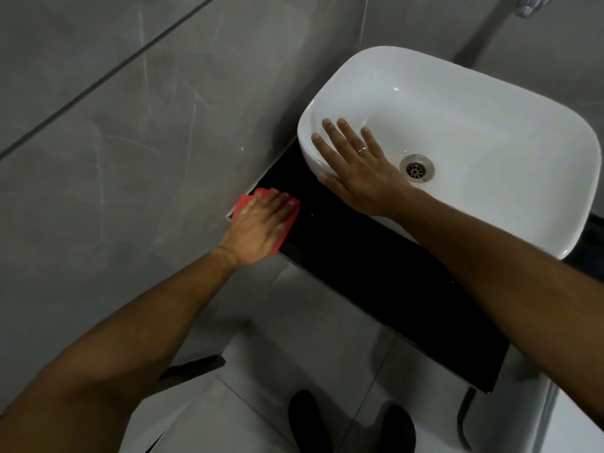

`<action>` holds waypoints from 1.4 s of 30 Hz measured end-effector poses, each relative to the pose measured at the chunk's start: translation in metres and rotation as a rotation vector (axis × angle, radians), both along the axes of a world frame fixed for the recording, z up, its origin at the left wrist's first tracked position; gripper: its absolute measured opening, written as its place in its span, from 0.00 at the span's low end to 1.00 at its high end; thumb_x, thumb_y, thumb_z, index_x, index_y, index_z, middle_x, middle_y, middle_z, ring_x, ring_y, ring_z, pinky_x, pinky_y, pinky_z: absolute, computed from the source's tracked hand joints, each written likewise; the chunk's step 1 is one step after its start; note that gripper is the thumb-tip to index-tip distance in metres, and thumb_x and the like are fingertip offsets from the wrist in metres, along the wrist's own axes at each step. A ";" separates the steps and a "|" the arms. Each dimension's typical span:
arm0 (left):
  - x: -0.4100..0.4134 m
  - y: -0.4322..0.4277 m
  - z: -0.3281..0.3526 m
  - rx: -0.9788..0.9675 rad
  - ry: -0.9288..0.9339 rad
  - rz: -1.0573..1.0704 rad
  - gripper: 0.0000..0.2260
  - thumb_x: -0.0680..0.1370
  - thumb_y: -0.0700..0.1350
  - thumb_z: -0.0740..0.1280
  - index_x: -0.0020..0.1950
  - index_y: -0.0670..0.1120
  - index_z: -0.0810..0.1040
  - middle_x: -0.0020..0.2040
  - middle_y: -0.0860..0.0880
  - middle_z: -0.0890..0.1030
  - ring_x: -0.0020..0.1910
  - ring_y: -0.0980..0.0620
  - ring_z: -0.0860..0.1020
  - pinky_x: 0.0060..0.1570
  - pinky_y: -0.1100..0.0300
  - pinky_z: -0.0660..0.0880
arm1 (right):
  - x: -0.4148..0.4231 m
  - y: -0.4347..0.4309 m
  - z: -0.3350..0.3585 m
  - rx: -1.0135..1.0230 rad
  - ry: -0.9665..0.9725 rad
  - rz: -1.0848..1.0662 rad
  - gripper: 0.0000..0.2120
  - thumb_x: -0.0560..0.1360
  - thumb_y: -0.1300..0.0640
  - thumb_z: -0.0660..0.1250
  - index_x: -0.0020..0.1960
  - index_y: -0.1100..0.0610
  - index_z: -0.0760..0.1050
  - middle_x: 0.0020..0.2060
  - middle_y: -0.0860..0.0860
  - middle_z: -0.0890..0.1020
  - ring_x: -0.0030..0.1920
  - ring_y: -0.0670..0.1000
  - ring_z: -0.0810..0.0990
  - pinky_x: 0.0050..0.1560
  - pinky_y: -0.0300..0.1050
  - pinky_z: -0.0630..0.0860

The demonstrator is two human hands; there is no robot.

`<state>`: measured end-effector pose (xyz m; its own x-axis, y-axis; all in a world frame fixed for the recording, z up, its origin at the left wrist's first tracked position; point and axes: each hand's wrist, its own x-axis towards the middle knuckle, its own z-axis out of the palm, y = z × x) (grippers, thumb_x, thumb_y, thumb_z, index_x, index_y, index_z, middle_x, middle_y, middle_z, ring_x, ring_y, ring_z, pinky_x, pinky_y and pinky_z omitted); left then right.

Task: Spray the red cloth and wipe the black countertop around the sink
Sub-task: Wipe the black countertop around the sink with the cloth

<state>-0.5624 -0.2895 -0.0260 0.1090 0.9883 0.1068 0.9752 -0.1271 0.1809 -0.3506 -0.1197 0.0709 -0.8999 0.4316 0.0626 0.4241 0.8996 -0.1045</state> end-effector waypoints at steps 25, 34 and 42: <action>-0.022 0.038 0.011 -0.189 0.029 -0.017 0.26 0.83 0.54 0.46 0.79 0.46 0.60 0.79 0.43 0.62 0.80 0.43 0.57 0.77 0.42 0.55 | 0.006 -0.002 0.001 -0.048 -0.010 -0.041 0.33 0.81 0.37 0.40 0.81 0.53 0.44 0.81 0.57 0.46 0.80 0.59 0.43 0.78 0.65 0.45; -0.029 0.038 0.005 -0.093 0.028 -0.090 0.23 0.84 0.49 0.51 0.78 0.43 0.64 0.77 0.41 0.66 0.78 0.43 0.61 0.78 0.45 0.54 | 0.006 0.002 -0.005 -0.039 0.007 -0.056 0.32 0.83 0.39 0.43 0.81 0.52 0.43 0.81 0.56 0.45 0.80 0.58 0.43 0.78 0.65 0.45; -0.023 -0.012 -0.016 0.104 0.048 0.018 0.23 0.82 0.48 0.53 0.73 0.41 0.71 0.73 0.41 0.72 0.75 0.41 0.67 0.74 0.42 0.62 | 0.009 -0.005 0.002 -0.046 0.096 -0.067 0.31 0.83 0.40 0.46 0.81 0.52 0.45 0.81 0.55 0.47 0.81 0.57 0.44 0.79 0.63 0.45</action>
<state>-0.5852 -0.3012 -0.0424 0.0988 0.9741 0.2036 0.9847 -0.1252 0.1210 -0.3414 -0.1249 0.0727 -0.8600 0.4945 0.1258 0.4688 0.8631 -0.1876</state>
